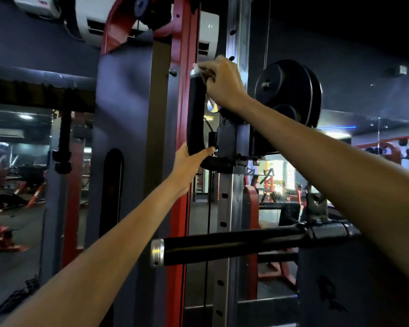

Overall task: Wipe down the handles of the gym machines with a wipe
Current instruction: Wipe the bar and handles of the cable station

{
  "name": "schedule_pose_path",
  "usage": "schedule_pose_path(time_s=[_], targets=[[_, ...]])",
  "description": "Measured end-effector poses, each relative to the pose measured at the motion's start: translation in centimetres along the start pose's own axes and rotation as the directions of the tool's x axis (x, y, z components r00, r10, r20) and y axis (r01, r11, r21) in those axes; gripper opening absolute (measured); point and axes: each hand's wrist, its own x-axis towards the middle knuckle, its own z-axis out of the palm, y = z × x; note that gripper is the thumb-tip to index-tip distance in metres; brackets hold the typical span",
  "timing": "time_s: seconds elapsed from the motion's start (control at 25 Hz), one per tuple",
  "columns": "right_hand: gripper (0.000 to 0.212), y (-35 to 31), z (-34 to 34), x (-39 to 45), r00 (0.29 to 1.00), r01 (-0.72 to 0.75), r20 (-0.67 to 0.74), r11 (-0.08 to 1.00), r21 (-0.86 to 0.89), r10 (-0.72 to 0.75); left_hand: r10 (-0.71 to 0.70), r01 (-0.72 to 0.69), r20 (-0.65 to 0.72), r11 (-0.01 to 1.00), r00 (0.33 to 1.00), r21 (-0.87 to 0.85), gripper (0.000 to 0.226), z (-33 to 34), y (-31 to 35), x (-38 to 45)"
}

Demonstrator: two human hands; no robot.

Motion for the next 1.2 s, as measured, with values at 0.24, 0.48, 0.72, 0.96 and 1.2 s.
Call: schedule_pose_path(time_s=[0.24,0.48,0.72,0.96,1.2], targets=[[0.028,0.7,3.1,-5.3,0.976,0.216,-0.048,0.976,0.036,-0.214,0.039,-0.043,-0.055,0.997,0.998,-0.071,0.03,0.4,-1.7,0.1],[0.028,1.1,0.8,-5.5,0.944,0.299,0.121,0.95,0.09,-0.308,0.042,-0.043,-0.032,0.998,0.999,-0.046,0.035,0.3,-1.6,0.1],[0.026,0.0,2.0,-1.7,0.982,0.17,-0.094,0.982,0.087,-0.162,-0.004,0.001,-0.027,0.992,1.0,-0.125,0.035,0.5,-1.7,0.2],[0.025,0.4,2.4,-9.0,0.942,0.311,0.098,0.944,0.112,-0.322,-0.005,0.005,0.003,0.988,1.0,-0.156,0.047,0.4,-1.3,-0.1],[0.03,-0.5,-0.1,-1.2,0.993,0.08,-0.084,0.996,-0.029,-0.082,-0.002,0.004,0.015,0.994,1.0,-0.107,0.046,0.2,-1.1,-0.6]])
